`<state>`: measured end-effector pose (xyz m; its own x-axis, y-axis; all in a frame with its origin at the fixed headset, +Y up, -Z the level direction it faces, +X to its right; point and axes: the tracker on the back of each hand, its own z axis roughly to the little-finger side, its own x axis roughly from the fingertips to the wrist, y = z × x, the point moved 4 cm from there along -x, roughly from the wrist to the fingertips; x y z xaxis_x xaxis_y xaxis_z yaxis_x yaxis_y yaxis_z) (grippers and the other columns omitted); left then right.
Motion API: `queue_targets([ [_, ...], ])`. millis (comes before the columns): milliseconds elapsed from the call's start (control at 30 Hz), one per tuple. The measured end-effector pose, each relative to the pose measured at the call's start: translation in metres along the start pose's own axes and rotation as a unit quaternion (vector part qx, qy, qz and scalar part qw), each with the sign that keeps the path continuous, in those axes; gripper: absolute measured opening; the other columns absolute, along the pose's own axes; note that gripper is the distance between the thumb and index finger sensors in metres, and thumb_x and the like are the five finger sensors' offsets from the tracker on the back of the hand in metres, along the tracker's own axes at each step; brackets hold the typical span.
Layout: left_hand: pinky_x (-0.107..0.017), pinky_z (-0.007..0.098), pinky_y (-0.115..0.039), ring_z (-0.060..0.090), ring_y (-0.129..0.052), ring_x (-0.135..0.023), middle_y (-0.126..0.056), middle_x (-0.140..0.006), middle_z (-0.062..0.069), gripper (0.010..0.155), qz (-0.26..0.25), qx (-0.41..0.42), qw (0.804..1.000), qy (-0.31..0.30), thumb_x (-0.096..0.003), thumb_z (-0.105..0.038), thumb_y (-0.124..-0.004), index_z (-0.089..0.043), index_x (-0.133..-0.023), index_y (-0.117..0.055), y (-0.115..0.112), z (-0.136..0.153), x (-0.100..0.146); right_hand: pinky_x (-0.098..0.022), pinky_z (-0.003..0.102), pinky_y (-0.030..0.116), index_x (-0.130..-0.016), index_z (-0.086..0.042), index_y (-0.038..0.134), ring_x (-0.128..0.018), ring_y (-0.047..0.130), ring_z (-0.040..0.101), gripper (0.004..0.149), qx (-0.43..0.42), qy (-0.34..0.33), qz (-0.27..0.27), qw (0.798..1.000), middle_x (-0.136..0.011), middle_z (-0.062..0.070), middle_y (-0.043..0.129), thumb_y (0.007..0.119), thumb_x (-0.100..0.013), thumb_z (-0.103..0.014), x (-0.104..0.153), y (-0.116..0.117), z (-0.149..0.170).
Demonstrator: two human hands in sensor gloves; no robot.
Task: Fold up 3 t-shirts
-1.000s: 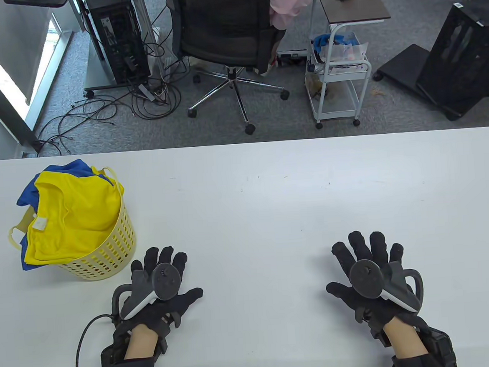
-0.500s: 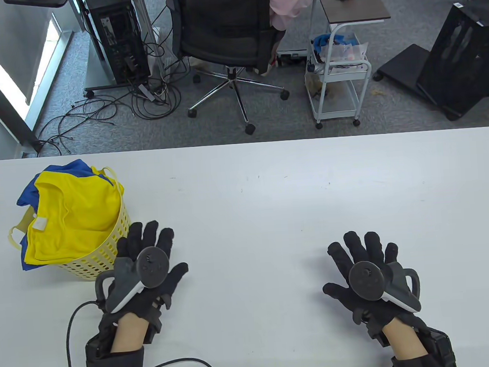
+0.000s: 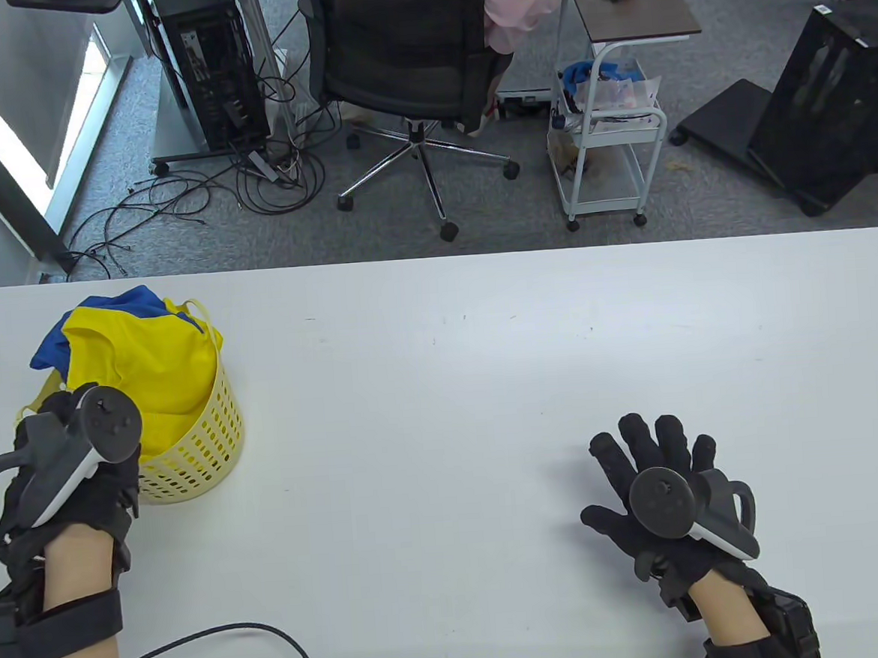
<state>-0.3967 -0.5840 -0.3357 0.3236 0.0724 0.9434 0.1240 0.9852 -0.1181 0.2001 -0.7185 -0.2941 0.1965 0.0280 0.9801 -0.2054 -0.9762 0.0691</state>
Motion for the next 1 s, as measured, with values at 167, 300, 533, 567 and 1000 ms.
queue_targets([
  [167, -0.082, 0.055, -0.036, 0.03, -0.036, -0.109, -0.042, -0.115, 0.0, 0.064, 0.023, -0.016, 0.999, 0.035, -0.0456, -0.043, -0.079, -0.031, -0.104, -0.055, -0.012, 0.019, -0.001, -0.065, 0.078, 0.004, -0.103, -0.038, 0.025, -0.103, 0.005, 0.053, 0.082, -0.005, -0.002, -0.002, 1.0, -0.115, 0.007, 0.007, 0.069, -0.039, -0.065, 0.0, 0.001, 0.0],
  [300, -0.082, 0.056, -0.034, 0.031, -0.034, -0.109, -0.04, -0.116, 0.0, 0.068, 0.028, -0.009, 0.998, 0.048, -0.0442, -0.048, -0.08, -0.032, -0.104, -0.053, -0.015, 0.029, -0.002, -0.065, 0.078, 0.004, -0.103, -0.038, 0.025, -0.103, 0.004, 0.053, 0.082, -0.009, -0.003, -0.003, 1.0, -0.115, 0.007, 0.007, 0.068, -0.039, -0.065, 0.0, 0.001, 0.0],
  [533, -0.081, 0.056, -0.041, 0.03, -0.044, -0.108, -0.05, -0.114, 0.0, 0.056, 0.022, -0.024, 0.998, 0.049, -0.0434, -0.045, -0.083, -0.035, -0.096, -0.066, -0.009, 0.031, 0.0, -0.065, 0.078, 0.004, -0.103, -0.037, 0.025, -0.103, 0.005, 0.053, 0.082, -0.013, -0.002, -0.002, 1.0, -0.115, 0.007, 0.007, 0.068, -0.039, -0.065, 0.0, 0.001, 0.001],
  [567, -0.081, 0.056, -0.042, 0.03, -0.045, -0.107, -0.051, -0.113, 0.0, 0.055, 0.023, -0.023, 0.998, 0.048, -0.0432, -0.044, -0.083, -0.036, -0.095, -0.067, -0.009, 0.032, 0.0, -0.065, 0.078, 0.004, -0.103, -0.037, 0.025, -0.103, 0.005, 0.053, 0.082, -0.013, -0.002, -0.001, 1.0, -0.115, 0.007, 0.007, 0.068, -0.039, -0.065, 0.0, 0.001, 0.001],
  [1000, -0.078, 0.055, -0.054, 0.03, -0.058, -0.103, -0.065, -0.106, 0.0, 0.042, -0.04, 0.002, 0.999, 0.024, -0.043, -0.037, -0.082, -0.026, -0.084, -0.077, 0.011, 0.021, 0.006, -0.065, 0.078, 0.005, -0.103, -0.037, 0.025, -0.103, 0.004, 0.053, 0.082, -0.016, -0.001, 0.0, 1.0, -0.115, 0.007, 0.007, 0.068, -0.039, -0.064, 0.0, 0.001, 0.002],
])
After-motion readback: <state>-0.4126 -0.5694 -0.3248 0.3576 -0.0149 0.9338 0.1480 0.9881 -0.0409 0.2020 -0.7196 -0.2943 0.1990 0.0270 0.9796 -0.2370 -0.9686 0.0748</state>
